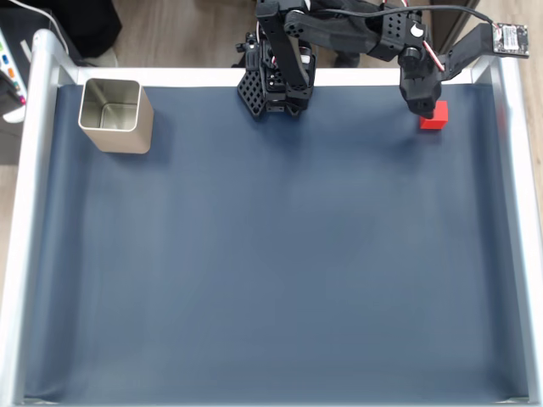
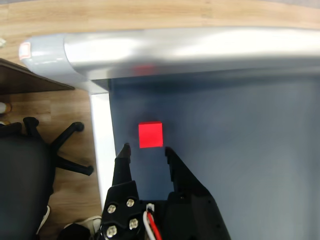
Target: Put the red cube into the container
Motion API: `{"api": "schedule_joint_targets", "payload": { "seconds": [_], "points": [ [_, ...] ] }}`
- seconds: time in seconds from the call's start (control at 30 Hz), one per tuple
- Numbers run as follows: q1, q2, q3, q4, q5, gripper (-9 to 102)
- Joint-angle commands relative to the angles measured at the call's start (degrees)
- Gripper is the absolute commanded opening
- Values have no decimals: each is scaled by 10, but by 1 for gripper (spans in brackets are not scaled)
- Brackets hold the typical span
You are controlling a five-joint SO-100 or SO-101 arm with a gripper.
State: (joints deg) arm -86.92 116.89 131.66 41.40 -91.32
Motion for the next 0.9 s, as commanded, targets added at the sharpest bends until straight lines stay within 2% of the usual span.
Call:
{"api": "schedule_joint_targets", "payload": {
  "seconds": [0.0, 0.57, 0.87],
  "points": [
    [1, 2, -1, -12, 3, 23],
    [11, -68, 20, -130, 11, 24],
    [17, -83, 11, -150, -3, 19]
  ]
}}
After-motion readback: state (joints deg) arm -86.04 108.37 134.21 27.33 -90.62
